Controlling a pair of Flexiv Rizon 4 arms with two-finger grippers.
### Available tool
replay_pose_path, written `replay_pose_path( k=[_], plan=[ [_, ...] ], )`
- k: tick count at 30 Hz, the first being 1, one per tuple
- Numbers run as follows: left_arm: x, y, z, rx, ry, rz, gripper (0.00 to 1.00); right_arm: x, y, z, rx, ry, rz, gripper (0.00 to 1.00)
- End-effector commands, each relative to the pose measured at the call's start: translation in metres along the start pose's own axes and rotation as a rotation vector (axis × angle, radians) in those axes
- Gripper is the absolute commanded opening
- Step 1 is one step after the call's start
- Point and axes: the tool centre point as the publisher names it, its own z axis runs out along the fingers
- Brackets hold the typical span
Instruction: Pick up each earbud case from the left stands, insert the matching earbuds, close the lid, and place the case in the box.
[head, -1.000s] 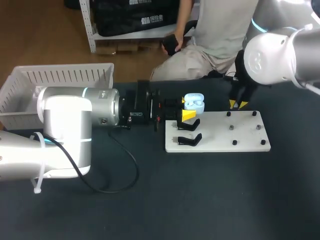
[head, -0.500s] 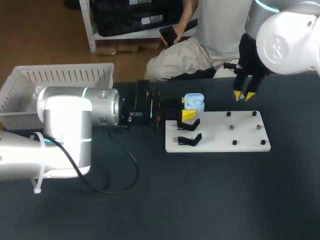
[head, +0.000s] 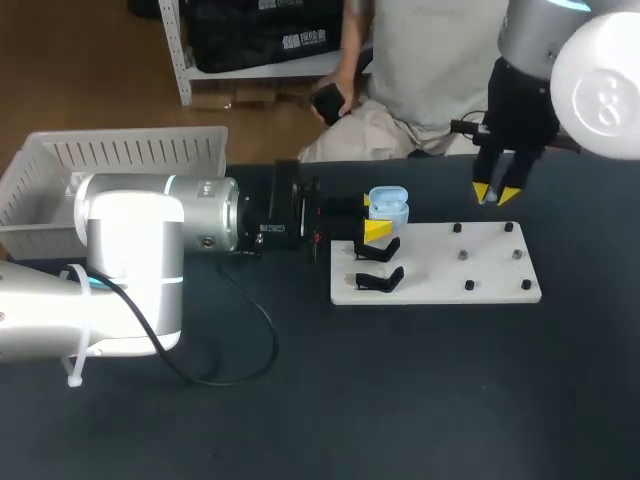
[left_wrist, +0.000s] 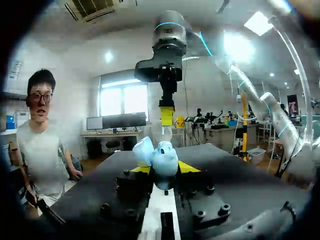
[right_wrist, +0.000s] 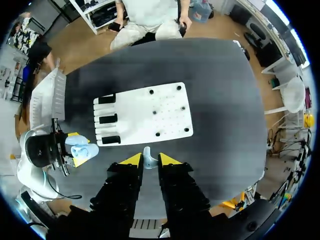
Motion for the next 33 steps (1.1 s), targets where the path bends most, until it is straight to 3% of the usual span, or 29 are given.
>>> replay_pose_path(
  k=[1,19,28,33],
  plan=[
    [0.001,-0.001,0.001,-0.005,-0.003,0.003,0.00,0.006,-0.002,-0.001,-0.002,-0.064,0.003,0.00],
    [0.001,-0.001,0.001,-0.005,-0.003,0.003,0.00,0.008,0.001,-0.001,-0.013,-0.059,-0.013,0.00],
    [0.001,-0.001,0.001,-0.005,-0.003,0.003,0.00,0.003,0.012,-0.026,-0.001,-0.099,-0.092,0.00],
    [0.001,-0.001,0.001,-0.005,-0.003,0.003,0.00,0.004,0.029,-0.041,0.012,-0.127,-0.177,0.00]
  ],
)
